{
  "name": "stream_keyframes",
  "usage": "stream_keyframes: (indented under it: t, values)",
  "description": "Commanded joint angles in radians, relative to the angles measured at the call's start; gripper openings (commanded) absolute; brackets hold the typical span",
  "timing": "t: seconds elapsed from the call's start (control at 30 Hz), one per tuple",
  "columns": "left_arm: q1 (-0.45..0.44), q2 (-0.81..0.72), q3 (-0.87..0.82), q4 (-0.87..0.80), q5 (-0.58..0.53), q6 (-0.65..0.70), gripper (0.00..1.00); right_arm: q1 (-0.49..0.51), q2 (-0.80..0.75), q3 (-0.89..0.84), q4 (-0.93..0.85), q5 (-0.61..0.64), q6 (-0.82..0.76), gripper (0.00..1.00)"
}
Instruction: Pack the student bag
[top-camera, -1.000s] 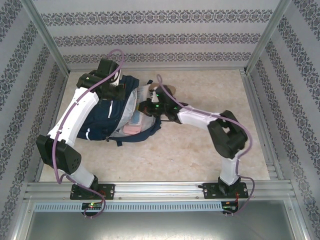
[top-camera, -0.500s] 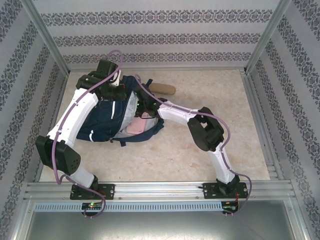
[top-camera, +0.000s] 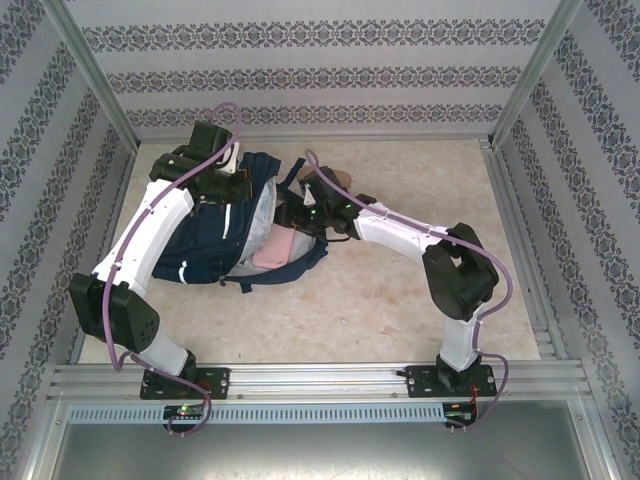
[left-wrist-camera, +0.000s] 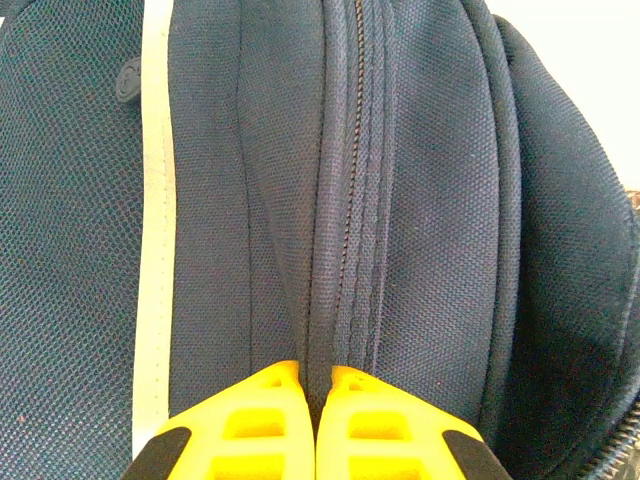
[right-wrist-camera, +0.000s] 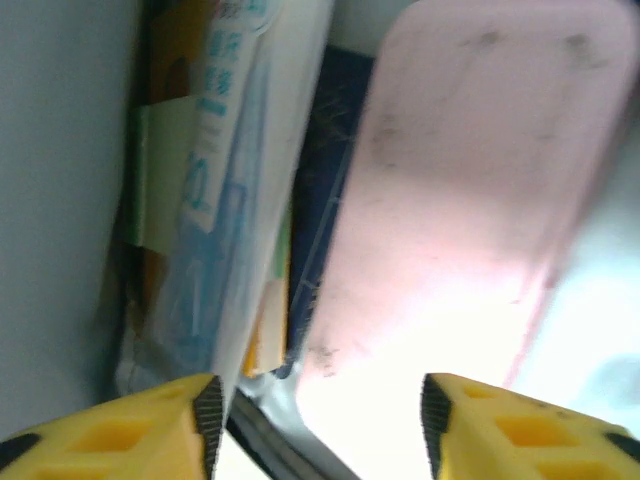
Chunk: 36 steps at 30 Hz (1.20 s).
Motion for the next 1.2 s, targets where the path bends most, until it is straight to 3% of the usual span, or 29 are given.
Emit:
stream_keyframes:
  t: [0.0, 0.07, 0.23, 0.27, 0.7, 0.9, 1.0, 1.17]
  values:
    - [0.020, -0.062, -0.004, 0.078, 0.027, -0.017, 0.00, -0.065, -0.028, -0.032, -0.027, 0.062, -0.077, 0.48]
    - [0.027, -0.070, -0.009, 0.084, 0.045, -0.018, 0.00, -0.106, -0.017, -0.037, -0.003, 0.074, -0.089, 0.42]
    - [0.050, -0.079, -0.017, 0.096, 0.120, -0.029, 0.00, -0.204, 0.064, 0.003, 0.090, 0.058, -0.071, 0.07]
    - [0.053, -0.080, -0.018, 0.100, 0.138, -0.031, 0.00, -0.217, 0.084, 0.016, 0.111, 0.054, -0.062, 0.04]
    - [0.068, -0.088, -0.034, 0.116, 0.272, -0.036, 0.00, -0.314, 0.448, 0.431, 0.138, 0.091, 0.074, 0.01]
    - [0.068, -0.097, -0.037, 0.099, 0.248, -0.041, 0.00, -0.334, 0.606, 0.646, -0.034, 0.115, 0.087, 0.02]
    - [0.068, -0.103, -0.048, 0.095, 0.229, -0.038, 0.00, -0.346, 0.607, 0.622, -0.094, 0.126, 0.085, 0.02]
    - [0.069, -0.099, -0.065, 0.102, 0.205, -0.029, 0.00, -0.365, 0.465, 0.372, -0.102, 0.161, 0.064, 0.01]
